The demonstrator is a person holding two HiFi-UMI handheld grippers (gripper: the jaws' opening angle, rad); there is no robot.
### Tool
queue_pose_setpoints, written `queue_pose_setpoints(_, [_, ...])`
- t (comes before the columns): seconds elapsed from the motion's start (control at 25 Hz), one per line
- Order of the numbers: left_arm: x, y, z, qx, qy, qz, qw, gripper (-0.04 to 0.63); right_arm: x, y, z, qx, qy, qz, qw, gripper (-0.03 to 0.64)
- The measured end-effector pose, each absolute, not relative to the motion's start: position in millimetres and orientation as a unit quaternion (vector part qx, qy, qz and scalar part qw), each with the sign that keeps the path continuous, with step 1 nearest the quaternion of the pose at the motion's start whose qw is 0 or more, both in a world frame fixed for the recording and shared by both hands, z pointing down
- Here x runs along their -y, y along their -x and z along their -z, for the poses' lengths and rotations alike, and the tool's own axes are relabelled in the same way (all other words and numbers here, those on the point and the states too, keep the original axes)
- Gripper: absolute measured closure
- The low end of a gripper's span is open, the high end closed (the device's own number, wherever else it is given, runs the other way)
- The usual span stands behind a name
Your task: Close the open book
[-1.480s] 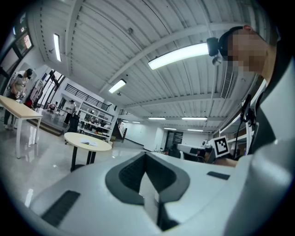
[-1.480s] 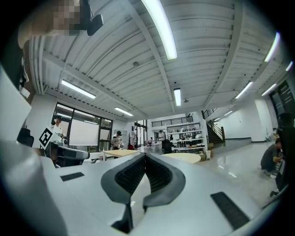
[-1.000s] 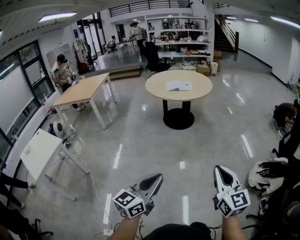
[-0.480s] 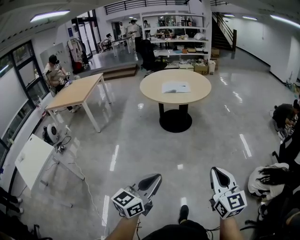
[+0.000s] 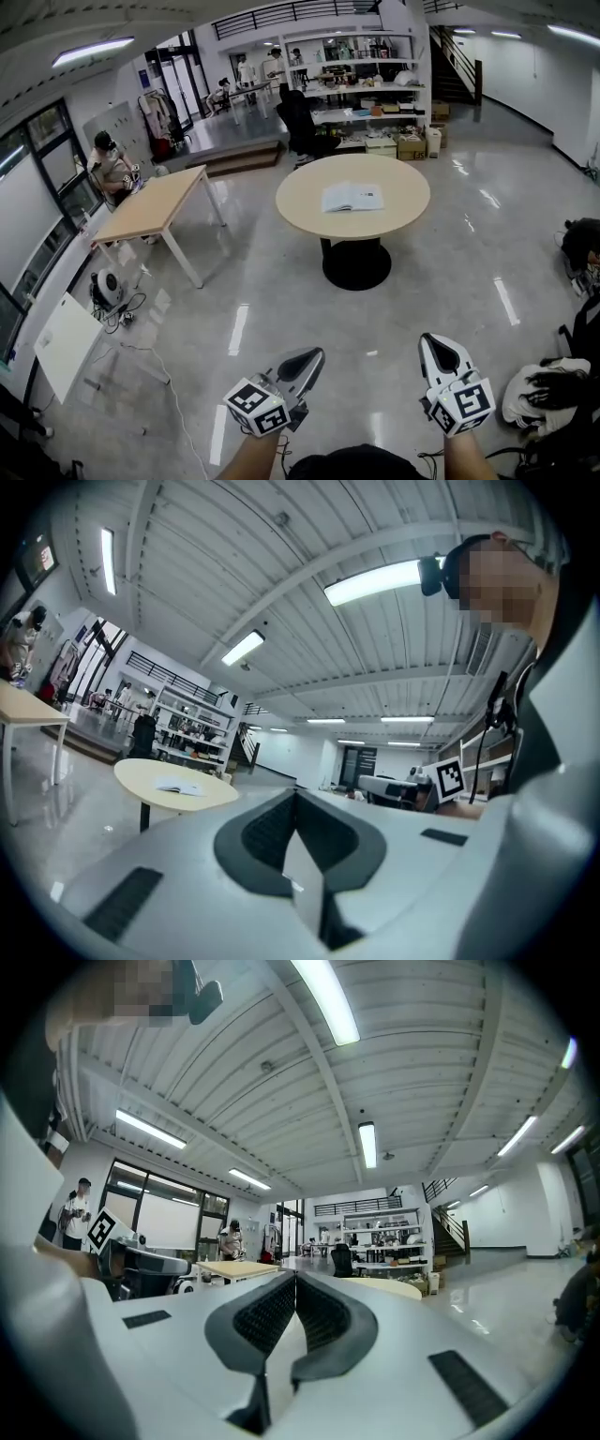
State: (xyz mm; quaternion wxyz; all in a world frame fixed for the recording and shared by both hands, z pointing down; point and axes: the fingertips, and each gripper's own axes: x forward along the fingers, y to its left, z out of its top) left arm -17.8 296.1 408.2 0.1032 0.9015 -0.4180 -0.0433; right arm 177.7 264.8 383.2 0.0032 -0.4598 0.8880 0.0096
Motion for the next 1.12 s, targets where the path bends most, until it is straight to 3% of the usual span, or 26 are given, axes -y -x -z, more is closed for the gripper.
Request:
queue_pose_setpoints(0.56, [-125.2,38.4,-432.8,0.421,-0.898,0.027,0.127,0.612,-89.1,-147.2,-411.9,-0.889,0.457,0.007,-0.017,0.618])
queue_pose_setpoints(1.12, [49.8,117.5,-443.6,0.387,-0.912,0.029,0.135,0.612,89.2,-49.2,-431.3,-0.871,0.485,-0.015,-0.079,0.601])
